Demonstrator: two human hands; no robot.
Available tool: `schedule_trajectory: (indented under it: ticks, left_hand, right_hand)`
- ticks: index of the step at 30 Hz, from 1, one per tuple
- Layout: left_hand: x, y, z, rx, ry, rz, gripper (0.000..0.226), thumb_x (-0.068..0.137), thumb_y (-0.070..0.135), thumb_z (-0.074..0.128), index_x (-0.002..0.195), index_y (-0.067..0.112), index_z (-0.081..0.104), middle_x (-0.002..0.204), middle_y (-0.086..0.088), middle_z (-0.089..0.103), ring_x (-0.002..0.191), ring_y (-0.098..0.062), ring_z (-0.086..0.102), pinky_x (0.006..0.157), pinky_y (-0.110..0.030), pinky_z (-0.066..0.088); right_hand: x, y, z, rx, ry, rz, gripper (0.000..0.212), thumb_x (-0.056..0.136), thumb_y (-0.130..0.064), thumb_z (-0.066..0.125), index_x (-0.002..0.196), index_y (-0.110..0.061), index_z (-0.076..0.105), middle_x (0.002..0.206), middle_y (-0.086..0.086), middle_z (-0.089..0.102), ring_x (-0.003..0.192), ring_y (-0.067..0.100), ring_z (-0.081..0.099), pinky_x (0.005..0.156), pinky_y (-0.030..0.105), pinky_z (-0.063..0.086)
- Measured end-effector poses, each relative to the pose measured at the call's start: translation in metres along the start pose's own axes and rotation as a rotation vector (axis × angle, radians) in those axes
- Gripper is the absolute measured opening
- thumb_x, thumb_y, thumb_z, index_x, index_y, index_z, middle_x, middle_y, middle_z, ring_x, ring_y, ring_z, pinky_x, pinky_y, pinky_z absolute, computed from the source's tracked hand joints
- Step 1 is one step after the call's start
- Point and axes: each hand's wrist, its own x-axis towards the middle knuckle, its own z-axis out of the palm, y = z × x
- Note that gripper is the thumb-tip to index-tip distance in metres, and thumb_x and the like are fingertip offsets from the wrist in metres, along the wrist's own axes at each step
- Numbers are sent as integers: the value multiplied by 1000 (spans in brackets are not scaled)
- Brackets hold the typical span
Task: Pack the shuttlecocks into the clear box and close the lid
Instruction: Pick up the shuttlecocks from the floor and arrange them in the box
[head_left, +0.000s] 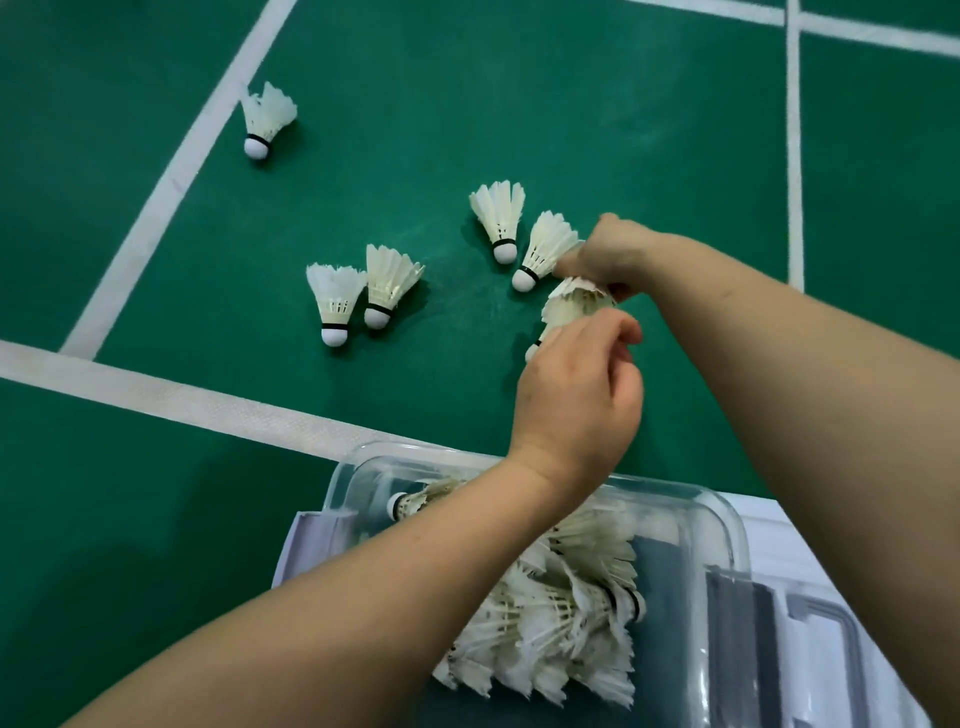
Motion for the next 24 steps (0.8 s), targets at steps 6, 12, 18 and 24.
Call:
schedule_trajectory:
  ticks: [6, 12, 18, 24]
  left_hand:
    - [-7, 3, -11, -20, -3, -2, 22, 75, 8, 43, 90, 9, 59, 80, -5, 63, 75, -26, 56, 70, -39, 46]
    - [-41, -4, -36, 69, -101, 194, 24, 78, 15, 39, 89, 7, 60, 77, -4, 60, 71, -12, 47, 65, -32, 41]
    - [-51, 19, -76, 187, -97, 53, 24, 83, 14, 46, 105, 9, 54, 101, -5, 54, 90, -22, 51, 77, -33, 40]
    - [-52, 35, -101, 283, -157, -77, 64, 83, 37, 61, 135, 16, 31, 130, -10, 42, 116, -28, 43, 94, -37, 36]
  right_hand:
    - [-32, 11, -14, 97, 131, -20, 64, 85, -32, 58, 132, 1, 32, 105, 18, 58, 79, 29, 62, 79, 42, 57]
    - [-88, 25, -43, 206, 267, -28, 67, 86, -32, 57, 138, -3, 26, 122, 16, 55, 81, 26, 58, 64, 34, 52]
    - [-159, 18, -60, 274, 325, -62, 61, 86, -32, 57, 135, -4, 35, 119, 14, 56, 78, 21, 55, 61, 29, 48]
    - [-209, -2, -41, 206, 309, -180, 69, 85, -36, 58, 141, -10, 27, 125, 12, 57, 89, 22, 57, 73, 27, 46]
